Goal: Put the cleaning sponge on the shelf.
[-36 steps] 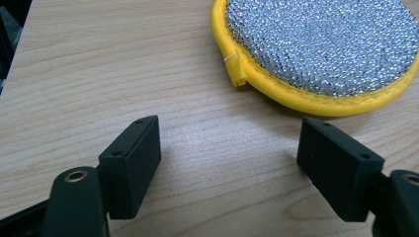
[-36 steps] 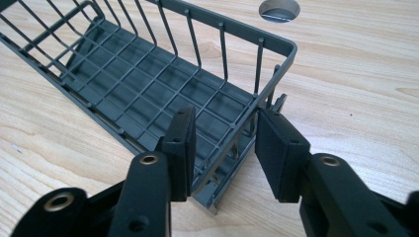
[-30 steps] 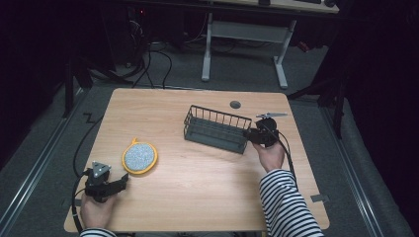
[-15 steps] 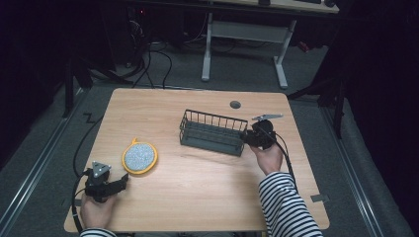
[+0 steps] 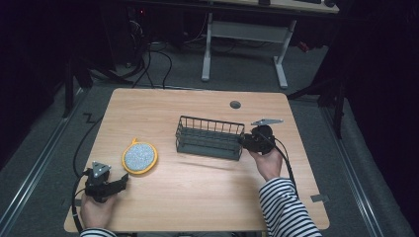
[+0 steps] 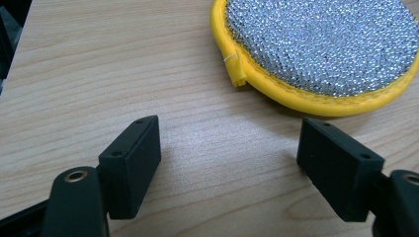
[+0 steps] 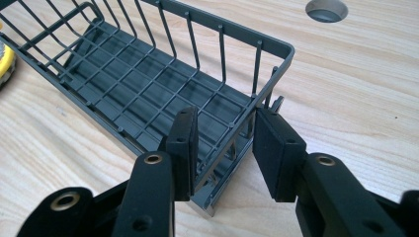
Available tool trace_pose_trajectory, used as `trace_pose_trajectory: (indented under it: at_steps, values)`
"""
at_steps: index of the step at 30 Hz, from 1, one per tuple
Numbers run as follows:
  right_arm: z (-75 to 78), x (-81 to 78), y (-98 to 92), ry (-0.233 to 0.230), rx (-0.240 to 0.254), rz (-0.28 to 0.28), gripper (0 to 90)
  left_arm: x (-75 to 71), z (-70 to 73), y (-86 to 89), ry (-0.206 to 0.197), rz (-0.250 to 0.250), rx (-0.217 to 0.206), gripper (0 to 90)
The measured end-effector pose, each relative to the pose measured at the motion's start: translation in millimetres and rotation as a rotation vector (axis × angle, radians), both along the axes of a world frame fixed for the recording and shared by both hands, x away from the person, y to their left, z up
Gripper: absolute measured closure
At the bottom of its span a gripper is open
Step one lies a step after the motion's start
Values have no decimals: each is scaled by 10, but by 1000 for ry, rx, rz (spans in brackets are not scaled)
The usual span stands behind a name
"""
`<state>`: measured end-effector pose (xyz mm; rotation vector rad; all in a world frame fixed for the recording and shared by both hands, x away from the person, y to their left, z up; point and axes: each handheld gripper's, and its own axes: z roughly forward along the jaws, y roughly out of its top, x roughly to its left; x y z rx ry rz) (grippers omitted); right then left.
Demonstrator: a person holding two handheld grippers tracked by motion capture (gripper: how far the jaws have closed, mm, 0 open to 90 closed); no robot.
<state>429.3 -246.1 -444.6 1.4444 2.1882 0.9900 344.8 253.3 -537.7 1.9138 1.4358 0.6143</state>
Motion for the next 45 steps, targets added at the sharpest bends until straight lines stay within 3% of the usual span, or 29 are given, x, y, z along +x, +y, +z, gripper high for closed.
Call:
trace_pose_trajectory:
  at_steps: [6,7,9,14,20,25,40,45]
  values:
    - [1,-83,32,-3,-4,25,625,0,1,0,1,3,-1,257]
    - [-18,-110,4,-8,26,26,620,0,0,2,0,6,-1,262]
    - [-20,-121,-2,-3,35,25,619,1,0,2,-1,6,-1,262]
    - [2,-182,39,-8,-2,56,638,2,-1,1,-1,8,-2,262]
    - [-4,-244,83,5,6,112,677,2,0,2,-1,8,-1,263]
    - [-23,-318,86,7,41,120,673,2,0,2,-1,9,-1,264]
    - [-26,-435,257,-1,29,213,671,2,1,19,0,9,-20,264]
    - [-30,-440,256,-11,28,202,560,2,2,19,1,8,-18,264]
